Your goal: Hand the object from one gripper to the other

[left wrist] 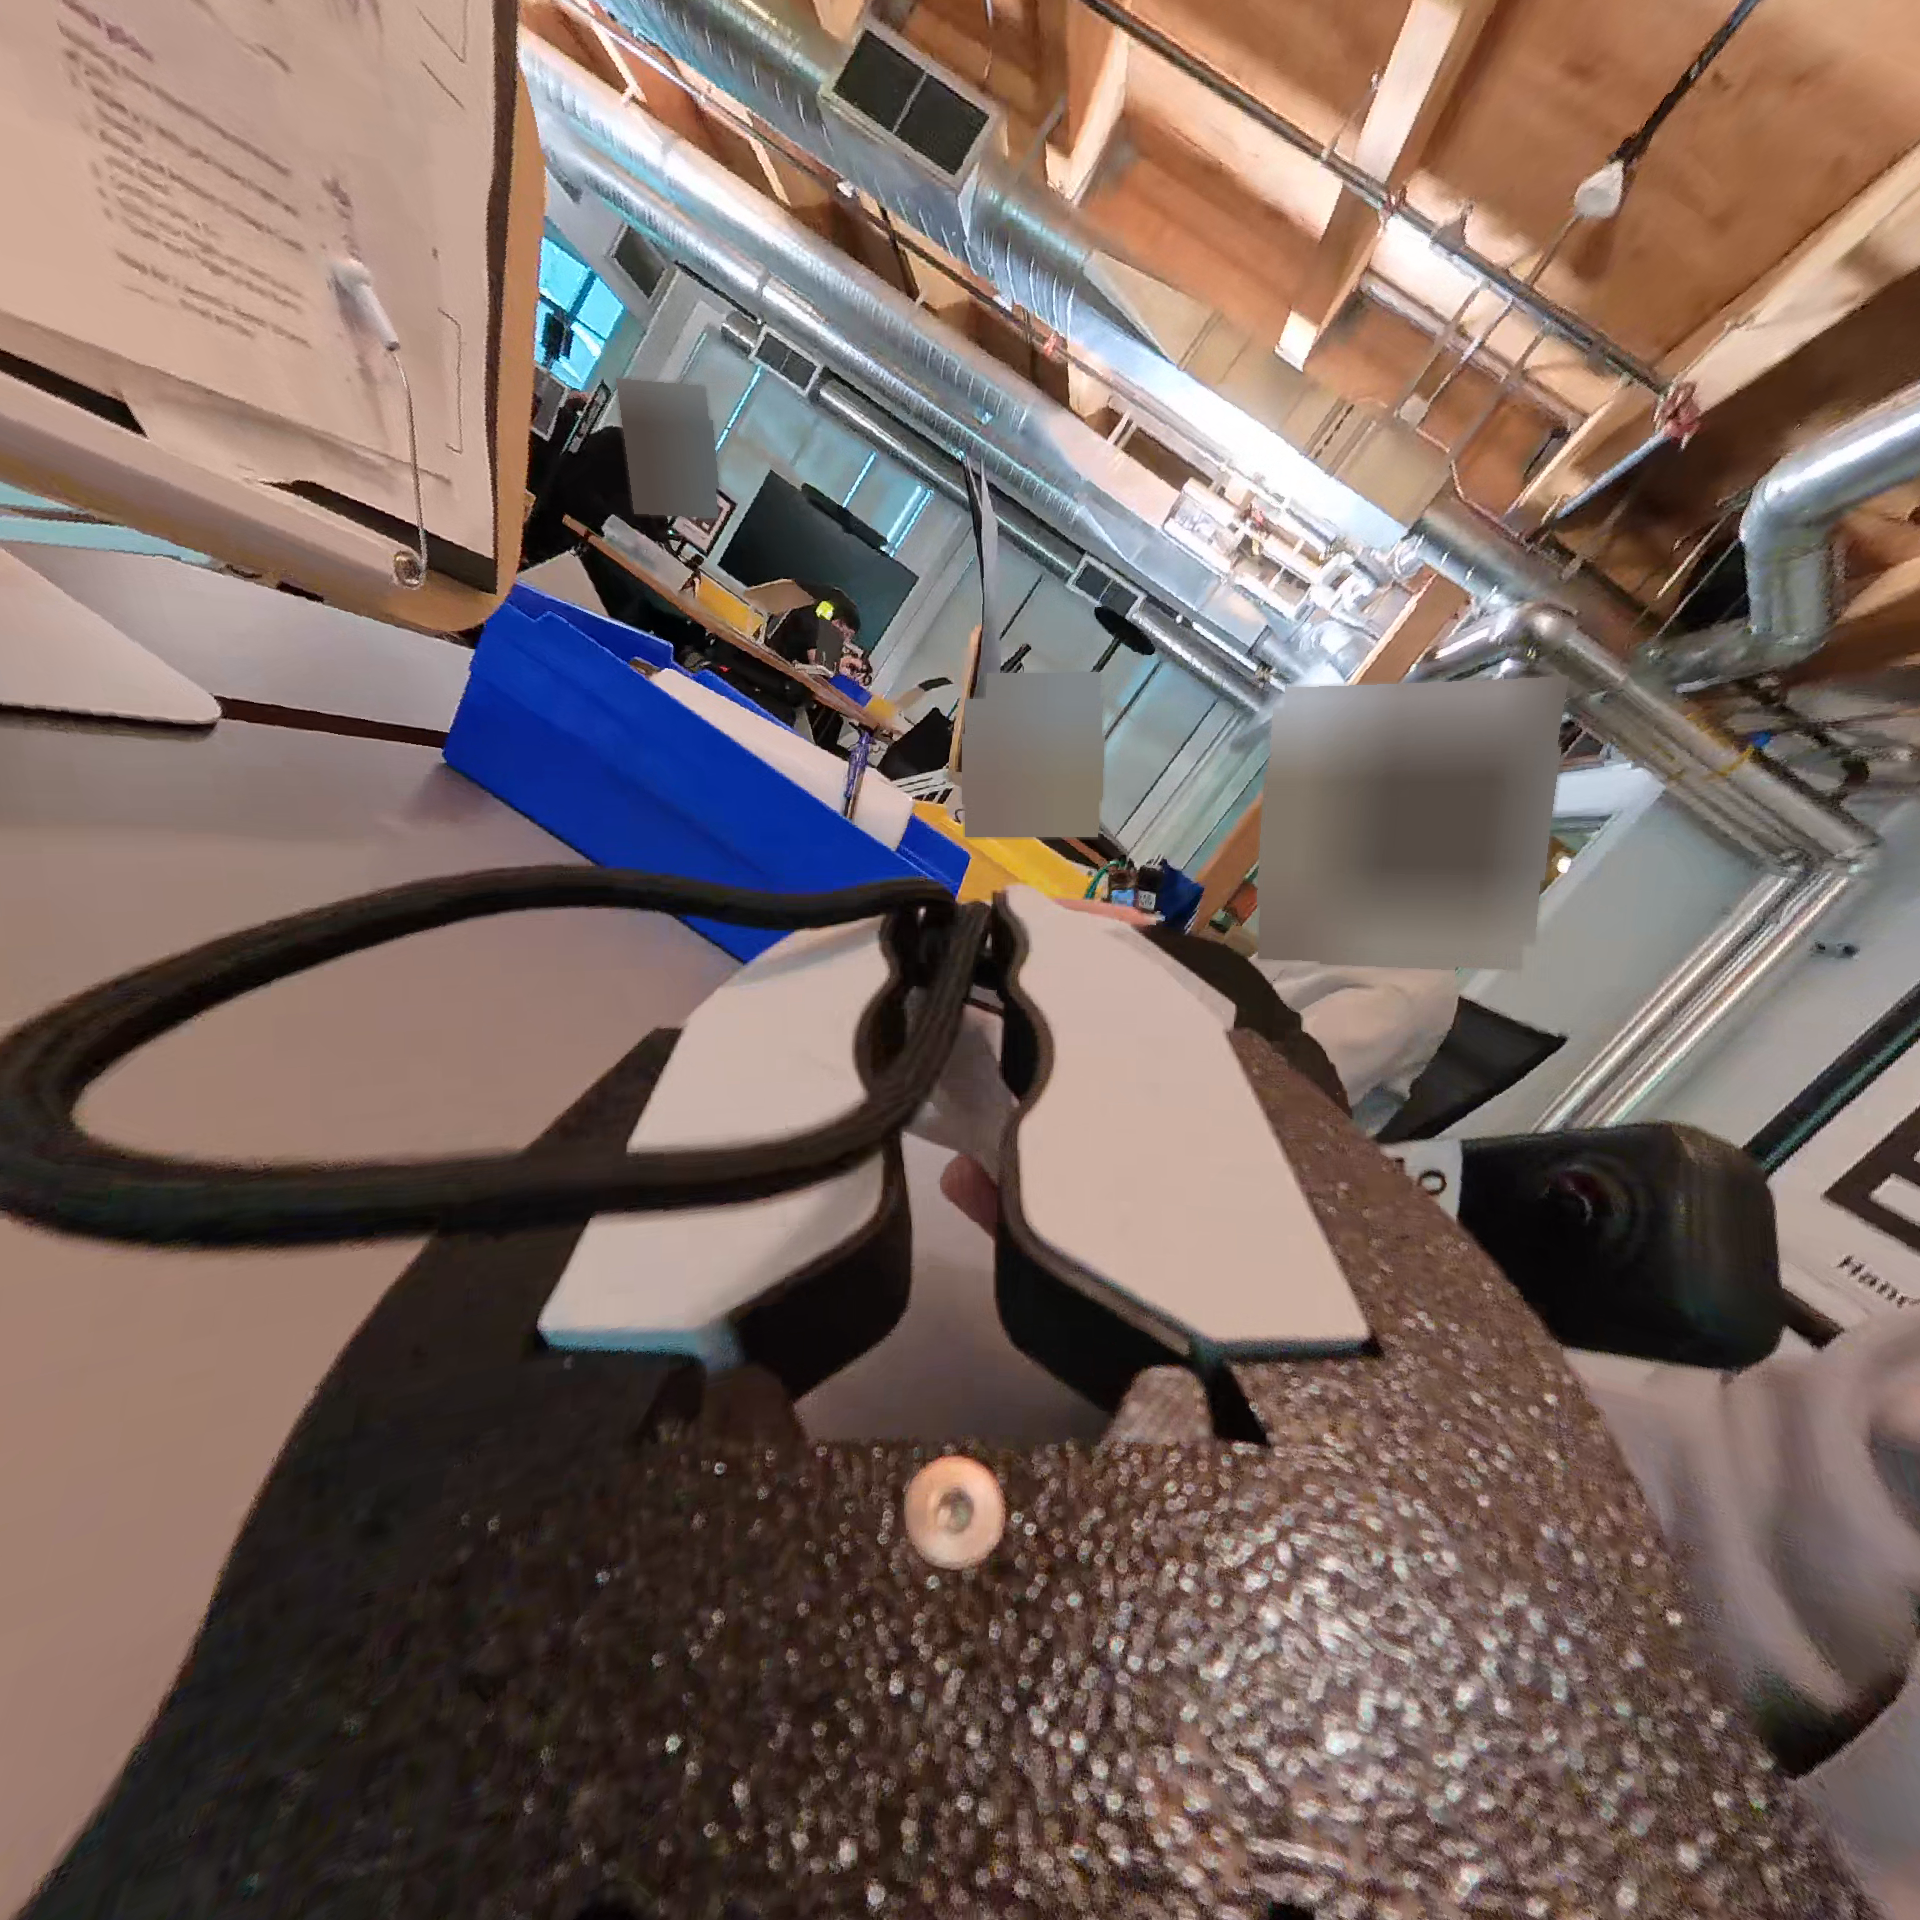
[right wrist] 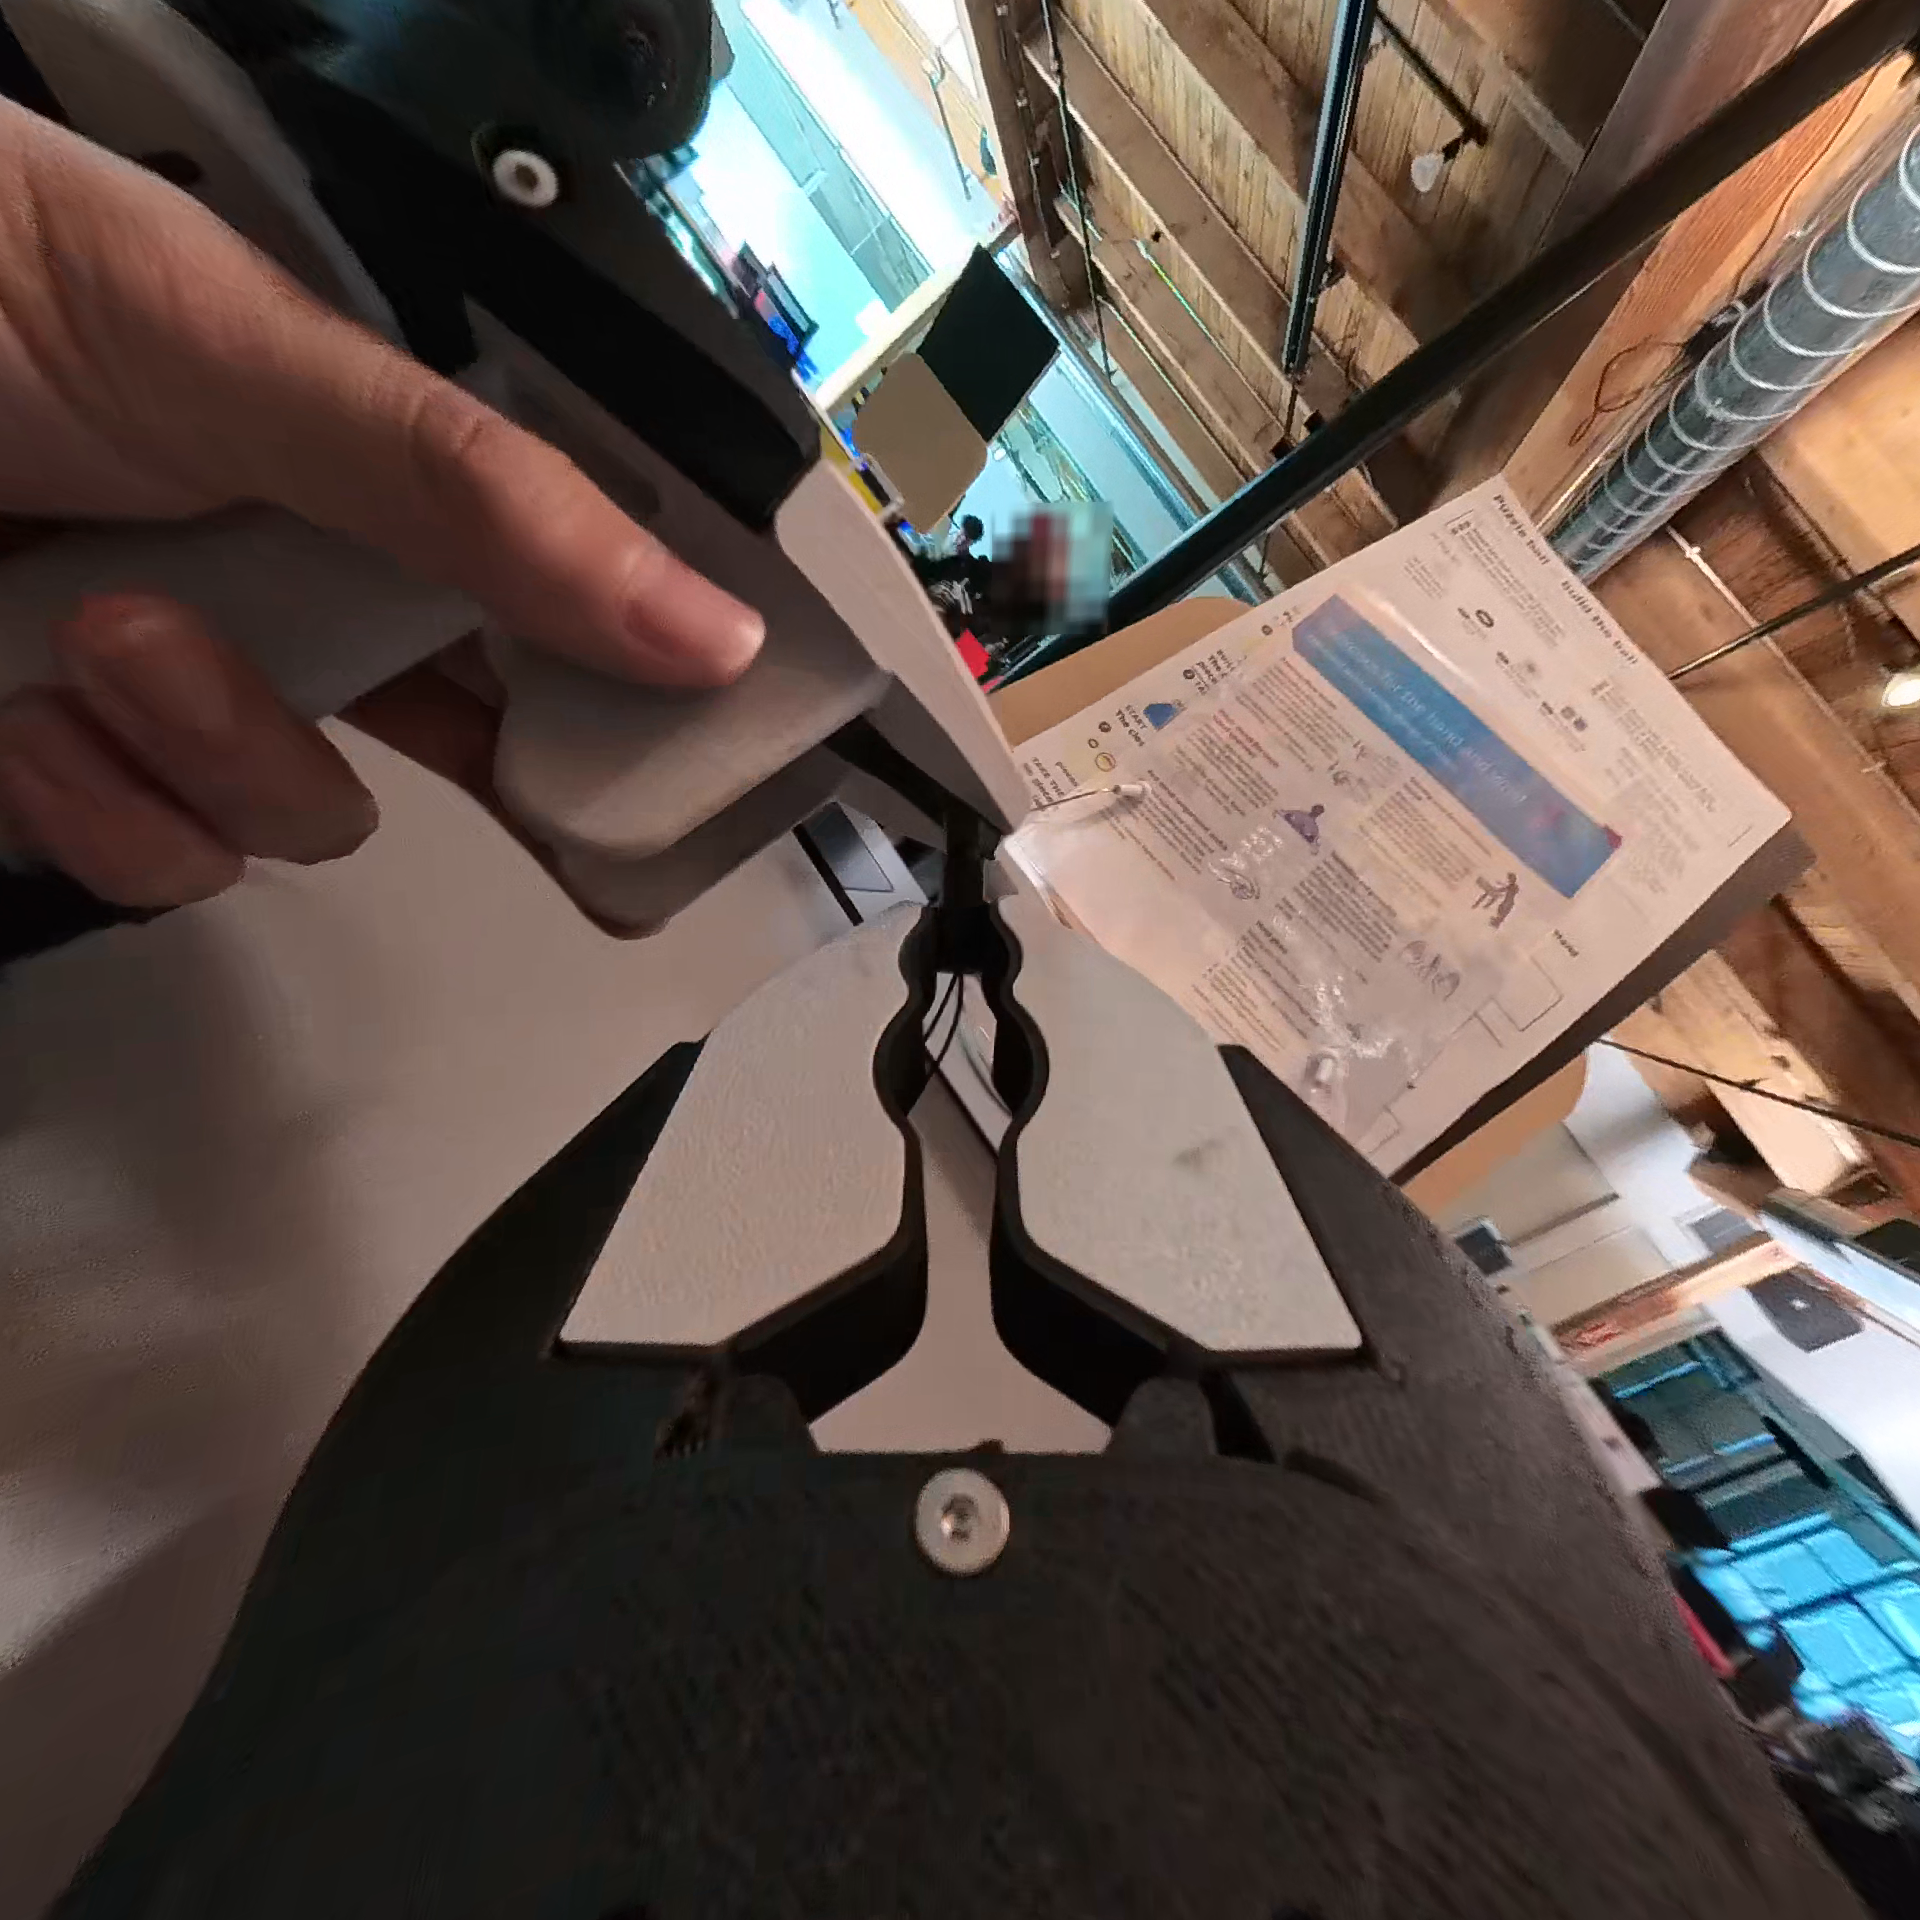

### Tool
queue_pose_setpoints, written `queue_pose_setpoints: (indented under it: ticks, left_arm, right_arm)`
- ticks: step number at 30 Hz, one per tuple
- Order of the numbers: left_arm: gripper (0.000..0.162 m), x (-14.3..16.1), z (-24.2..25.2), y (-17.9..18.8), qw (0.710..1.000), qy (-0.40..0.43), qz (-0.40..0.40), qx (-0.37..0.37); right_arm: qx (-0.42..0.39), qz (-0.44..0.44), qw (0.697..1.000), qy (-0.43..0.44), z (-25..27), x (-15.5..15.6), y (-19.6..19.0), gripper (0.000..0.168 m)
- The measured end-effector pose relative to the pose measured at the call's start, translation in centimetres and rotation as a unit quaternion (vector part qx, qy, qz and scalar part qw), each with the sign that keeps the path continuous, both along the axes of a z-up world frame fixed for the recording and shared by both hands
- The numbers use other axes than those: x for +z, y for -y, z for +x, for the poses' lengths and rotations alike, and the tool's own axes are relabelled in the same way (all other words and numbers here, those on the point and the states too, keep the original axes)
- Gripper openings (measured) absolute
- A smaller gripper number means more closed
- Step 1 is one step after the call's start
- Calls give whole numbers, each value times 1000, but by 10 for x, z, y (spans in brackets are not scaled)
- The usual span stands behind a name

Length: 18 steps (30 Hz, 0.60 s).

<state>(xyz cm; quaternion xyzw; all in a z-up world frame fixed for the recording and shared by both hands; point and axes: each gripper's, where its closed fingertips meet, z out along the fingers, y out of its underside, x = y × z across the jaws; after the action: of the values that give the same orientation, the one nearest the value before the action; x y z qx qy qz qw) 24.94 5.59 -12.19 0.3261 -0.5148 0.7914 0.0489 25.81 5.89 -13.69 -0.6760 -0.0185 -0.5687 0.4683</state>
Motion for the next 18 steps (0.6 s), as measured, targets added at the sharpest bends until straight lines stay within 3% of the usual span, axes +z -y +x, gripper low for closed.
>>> queue_pose_setpoints:
  ticks: [2,4,6,9,11,14,18]
  left_arm:
    - [12,1,-2,-1,1000,23,19,-1]
    - [12,6,-7,-2,999,39,9,-19]
    - [12,13,-15,-4,997,55,-10,-52]
    - [12,17,-32,-2,989,94,-6,-111]
    - [12,17,-44,-2,982,122,-2,-146]
    - [12,19,-55,-5,972,163,8,-167]
    - [12,20,-69,-6,959,206,17,-192]
  right_arm:
    - [40,26,998,-31,-4,-1,-3,9]
    - [117,83,984,-107,-12,0,-7,30]
    - [202,143,943,-221,-21,-1,-10,52]
    - [326,217,847,-360,-40,9,-9,52]
    - [398,263,762,-437,-51,19,-4,40]
    - [441,275,661,-541,-60,18,-1,37]
    - [492,264,549,-622,-80,18,-4,18]
